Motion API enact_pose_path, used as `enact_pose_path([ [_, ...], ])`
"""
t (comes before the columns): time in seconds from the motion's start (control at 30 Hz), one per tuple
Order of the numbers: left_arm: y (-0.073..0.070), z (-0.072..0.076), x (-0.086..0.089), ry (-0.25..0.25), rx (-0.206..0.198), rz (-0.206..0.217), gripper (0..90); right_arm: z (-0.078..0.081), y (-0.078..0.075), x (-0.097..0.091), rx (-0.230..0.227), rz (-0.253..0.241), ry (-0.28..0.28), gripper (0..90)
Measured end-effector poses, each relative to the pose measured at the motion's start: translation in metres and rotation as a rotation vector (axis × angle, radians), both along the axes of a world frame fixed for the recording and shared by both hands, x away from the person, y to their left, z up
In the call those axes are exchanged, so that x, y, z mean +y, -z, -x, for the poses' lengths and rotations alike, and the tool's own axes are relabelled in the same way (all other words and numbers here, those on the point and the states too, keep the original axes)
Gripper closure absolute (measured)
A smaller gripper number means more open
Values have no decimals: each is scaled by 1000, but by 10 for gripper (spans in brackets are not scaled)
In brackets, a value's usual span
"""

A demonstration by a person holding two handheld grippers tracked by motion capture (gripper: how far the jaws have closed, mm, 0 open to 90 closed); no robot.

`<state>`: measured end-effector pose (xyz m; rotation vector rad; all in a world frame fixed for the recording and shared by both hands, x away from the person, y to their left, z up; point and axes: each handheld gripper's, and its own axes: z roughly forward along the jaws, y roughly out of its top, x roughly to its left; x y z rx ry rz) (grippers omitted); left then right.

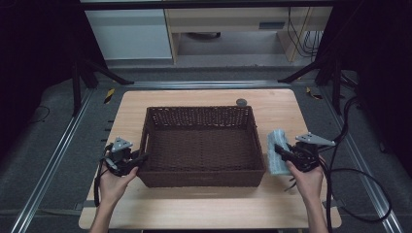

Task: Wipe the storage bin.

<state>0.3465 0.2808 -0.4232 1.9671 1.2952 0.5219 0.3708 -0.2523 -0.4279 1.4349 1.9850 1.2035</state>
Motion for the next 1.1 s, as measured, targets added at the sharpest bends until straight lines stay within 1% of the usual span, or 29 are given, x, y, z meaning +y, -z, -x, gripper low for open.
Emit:
enact_pose_path([
  [0.03,0,-1,1,4,0,-1,648,-2,-1,1,-3,-4,-1,689],
  [0.1,1,-3,3,4,0,12,649,-10,-2,5,-6,4,-2,689],
  [0.17,2,-5,6,7,-1,26,650,-18,-3,7,-10,-4,-5,690],
  [0.3,1,-5,6,10,-5,15,650,-31,-3,11,-20,-5,-8,690],
  [0.43,1,-5,5,10,-6,3,652,-45,1,15,-23,-15,-12,692],
  [0.57,0,-4,3,7,-8,-7,654,-62,6,23,-26,-5,-26,693],
  [0.63,0,-4,3,7,-9,-13,655,-69,10,27,-17,-1,-26,694],
  [0.7,0,-4,2,8,-10,-21,656,-80,18,31,-4,-4,-28,696],
  [0.77,0,-4,2,10,-10,-24,656,-86,24,32,4,-6,-32,699],
  [0.83,-1,-4,2,10,-10,-27,656,-93,33,34,25,-9,-37,702],
  [0.87,-1,-4,2,10,-11,-28,656,-95,37,34,38,-12,-36,702],
  [0.9,-1,-4,2,10,-11,-29,656,-97,41,34,45,-1,-38,703],
  [1.0,-1,-4,2,9,-11,-30,656,-103,50,34,73,11,-46,708],
  [1.1,-1,-4,2,10,-11,-28,655,-107,57,35,99,0,-53,712],
])
